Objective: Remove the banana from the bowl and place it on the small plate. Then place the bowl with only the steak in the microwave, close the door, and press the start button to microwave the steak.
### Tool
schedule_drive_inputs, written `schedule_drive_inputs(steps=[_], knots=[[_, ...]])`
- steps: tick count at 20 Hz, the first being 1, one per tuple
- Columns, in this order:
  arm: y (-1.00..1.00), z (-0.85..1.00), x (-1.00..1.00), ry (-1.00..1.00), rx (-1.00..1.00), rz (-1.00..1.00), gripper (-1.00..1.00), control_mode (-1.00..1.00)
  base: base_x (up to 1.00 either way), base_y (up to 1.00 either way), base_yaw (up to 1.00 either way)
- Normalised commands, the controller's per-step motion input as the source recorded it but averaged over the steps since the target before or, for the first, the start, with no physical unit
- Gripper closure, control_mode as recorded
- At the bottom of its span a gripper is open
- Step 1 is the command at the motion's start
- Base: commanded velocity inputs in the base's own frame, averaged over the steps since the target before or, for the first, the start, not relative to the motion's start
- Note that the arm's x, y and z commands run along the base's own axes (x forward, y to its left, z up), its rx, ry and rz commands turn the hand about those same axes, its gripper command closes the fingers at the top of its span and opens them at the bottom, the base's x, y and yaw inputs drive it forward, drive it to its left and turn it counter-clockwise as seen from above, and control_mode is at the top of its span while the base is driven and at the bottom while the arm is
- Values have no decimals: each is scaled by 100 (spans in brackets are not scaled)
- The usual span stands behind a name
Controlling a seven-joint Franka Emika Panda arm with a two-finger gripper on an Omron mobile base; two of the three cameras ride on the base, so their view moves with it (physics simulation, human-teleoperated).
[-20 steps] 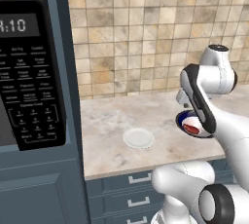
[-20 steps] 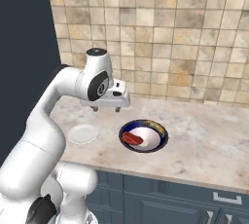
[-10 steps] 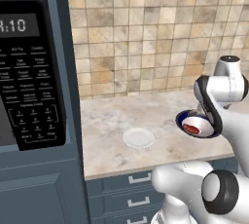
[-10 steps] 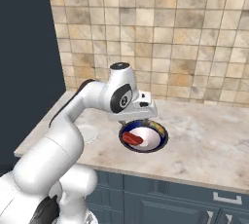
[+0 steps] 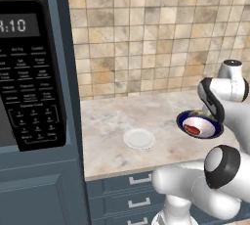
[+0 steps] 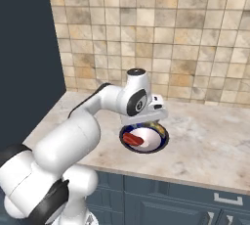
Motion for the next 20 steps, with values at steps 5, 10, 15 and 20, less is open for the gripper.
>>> schedule_drive_inputs(steps=[5, 10, 15, 20], knots=[[0, -34, 33, 0, 0, 14, -100, -100, 0, 0, 0], [-5, -12, 49, 2, 0, 4, -100, -100, 0, 0, 0], [-10, -25, 40, 3, 0, 4, -100, -100, 0, 0, 0], [-18, -26, 29, 0, 0, 5, -100, -100, 0, 0, 0]])
